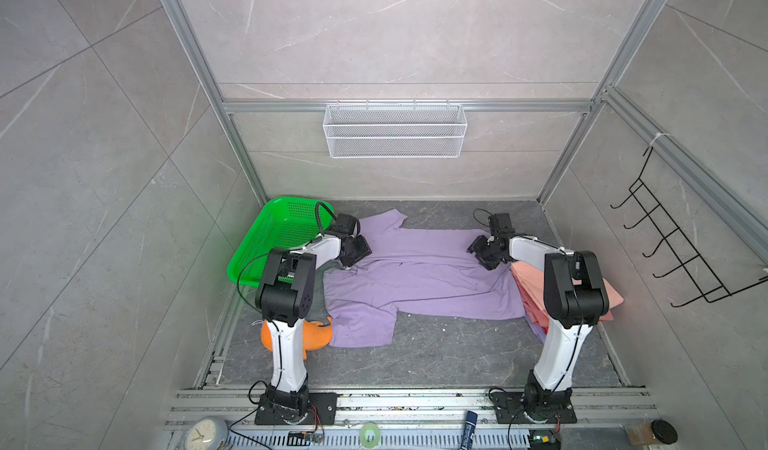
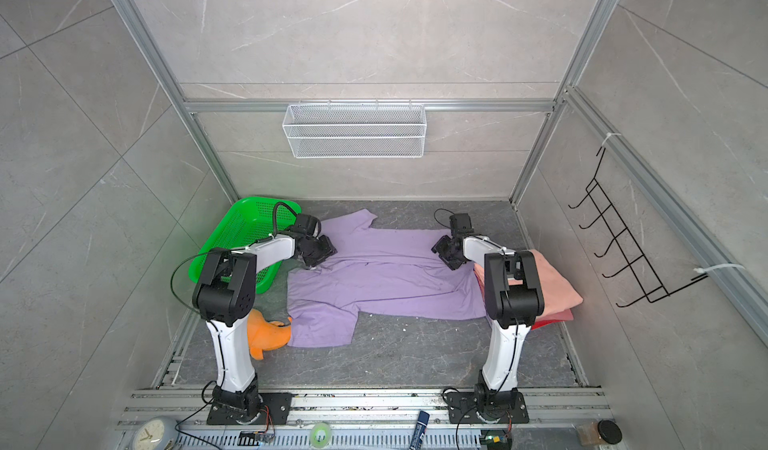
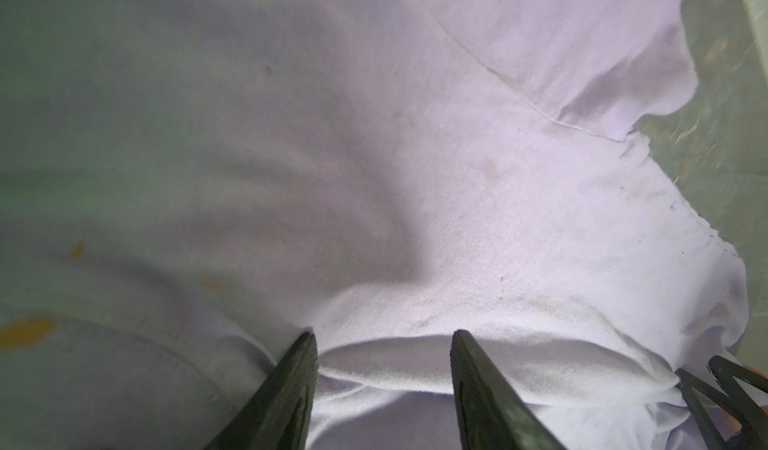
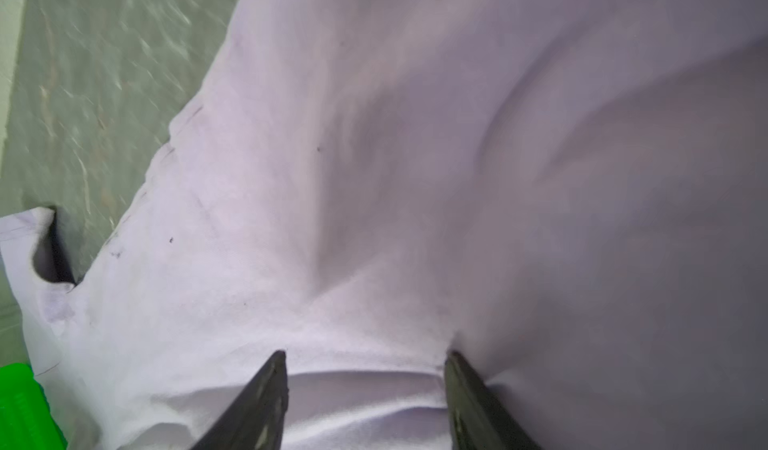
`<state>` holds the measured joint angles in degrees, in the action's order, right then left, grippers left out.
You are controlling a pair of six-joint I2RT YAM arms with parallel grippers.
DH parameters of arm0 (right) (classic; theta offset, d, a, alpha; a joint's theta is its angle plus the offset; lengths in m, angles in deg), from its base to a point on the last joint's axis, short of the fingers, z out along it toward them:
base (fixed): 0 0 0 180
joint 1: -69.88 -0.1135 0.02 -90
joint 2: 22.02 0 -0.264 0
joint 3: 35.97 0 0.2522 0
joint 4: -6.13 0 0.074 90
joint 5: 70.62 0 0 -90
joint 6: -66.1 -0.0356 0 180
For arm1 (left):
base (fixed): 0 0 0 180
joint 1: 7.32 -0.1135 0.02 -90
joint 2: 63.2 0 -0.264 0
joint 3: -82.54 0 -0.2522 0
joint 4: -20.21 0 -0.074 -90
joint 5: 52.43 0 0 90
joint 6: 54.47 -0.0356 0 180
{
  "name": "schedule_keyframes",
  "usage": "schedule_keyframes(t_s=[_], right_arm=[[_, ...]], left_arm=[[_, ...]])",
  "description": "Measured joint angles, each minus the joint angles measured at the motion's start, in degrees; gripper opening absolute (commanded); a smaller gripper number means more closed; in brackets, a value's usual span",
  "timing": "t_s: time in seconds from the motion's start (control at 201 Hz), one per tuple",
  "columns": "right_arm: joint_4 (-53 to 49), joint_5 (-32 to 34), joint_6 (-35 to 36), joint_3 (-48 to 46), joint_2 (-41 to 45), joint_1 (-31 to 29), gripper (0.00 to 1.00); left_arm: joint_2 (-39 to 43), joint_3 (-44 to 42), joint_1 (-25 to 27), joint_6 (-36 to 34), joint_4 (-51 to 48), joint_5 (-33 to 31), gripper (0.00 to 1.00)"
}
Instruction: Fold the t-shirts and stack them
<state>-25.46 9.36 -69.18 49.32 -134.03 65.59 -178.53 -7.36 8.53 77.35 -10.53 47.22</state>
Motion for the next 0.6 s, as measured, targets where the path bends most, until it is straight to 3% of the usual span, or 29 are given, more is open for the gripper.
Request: schedule_keyframes(t_s=[0.149, 0.289, 0.378, 0.543, 0.597], right_arm=[[-1.92, -0.57, 0.22, -3.72, 3.41, 0.02, 0.62], [-5.49, -0.37, 1.42, -4.37, 5.84, 0.02, 0.63], [-7.26, 0.24, 2.62, -1.79, 6.58, 0.02, 0.64], [-8.48, 3.06, 4.87, 11.37, 5.18, 0.02, 0.68], [-8.50, 4.61, 5.51, 16.76, 3.52, 0.07, 0.76]], left_arm=[[3.89, -3.76, 0.28, 0.20, -4.07, -0.13, 0.54], [4.90, -1.14, 0.68, -1.66, -10.32, -0.74, 0.54], [4.81, 5.81, 0.79, -4.63, -14.45, -2.12, 0.55], [-1.33, 27.96, 0.87, -12.15, -18.34, -7.50, 0.57], [-5.09, 34.58, 0.87, -14.38, -19.04, -9.20, 0.58]])
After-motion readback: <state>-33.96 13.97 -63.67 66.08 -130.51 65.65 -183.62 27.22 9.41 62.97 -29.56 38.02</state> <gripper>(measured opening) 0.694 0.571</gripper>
